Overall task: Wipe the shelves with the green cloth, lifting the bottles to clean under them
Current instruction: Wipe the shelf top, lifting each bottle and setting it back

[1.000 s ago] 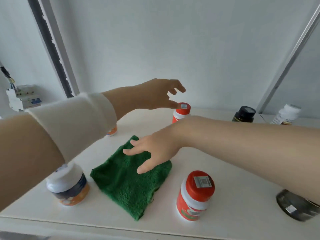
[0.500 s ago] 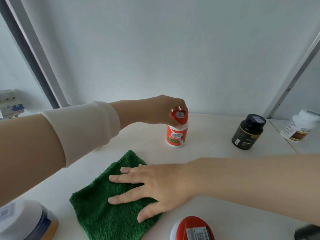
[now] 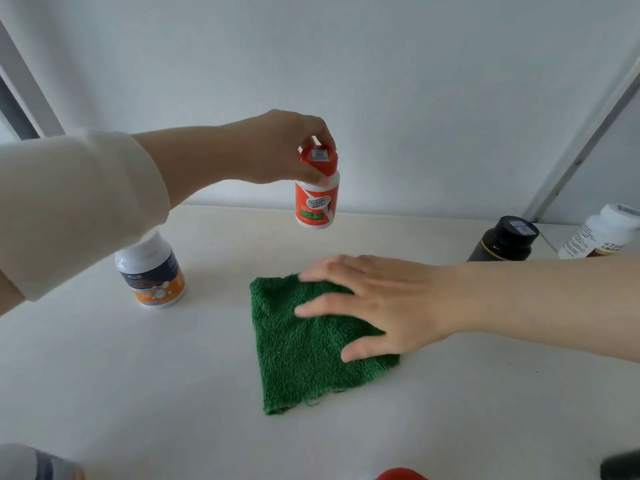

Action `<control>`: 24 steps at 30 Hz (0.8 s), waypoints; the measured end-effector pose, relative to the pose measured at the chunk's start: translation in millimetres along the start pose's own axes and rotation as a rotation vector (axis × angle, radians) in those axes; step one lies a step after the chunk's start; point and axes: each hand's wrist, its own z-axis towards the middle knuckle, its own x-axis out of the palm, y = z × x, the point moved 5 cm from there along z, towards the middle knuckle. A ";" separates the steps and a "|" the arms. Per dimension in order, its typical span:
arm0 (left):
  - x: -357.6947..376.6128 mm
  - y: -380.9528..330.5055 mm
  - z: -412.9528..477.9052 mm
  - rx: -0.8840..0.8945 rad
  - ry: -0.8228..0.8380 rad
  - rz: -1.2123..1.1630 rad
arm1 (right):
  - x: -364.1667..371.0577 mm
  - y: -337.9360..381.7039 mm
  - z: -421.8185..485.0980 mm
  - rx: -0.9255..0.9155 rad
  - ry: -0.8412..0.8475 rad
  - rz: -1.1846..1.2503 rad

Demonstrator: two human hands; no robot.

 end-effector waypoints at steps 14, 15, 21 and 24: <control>9.1 9.8 14.4 -0.054 -0.030 -0.022 | 26.0 -70.8 -6.3 0.753 0.314 0.313; 11.6 8.1 13.8 -0.051 -0.027 -0.027 | 25.3 -70.1 -4.8 0.795 0.319 0.315; 30.8 -3.8 5.0 -0.014 0.029 -0.042 | 15.2 -38.7 -12.1 0.930 0.437 0.148; 39.1 -6.4 1.9 0.003 0.045 -0.053 | 12.3 -22.1 -24.8 0.989 0.480 0.120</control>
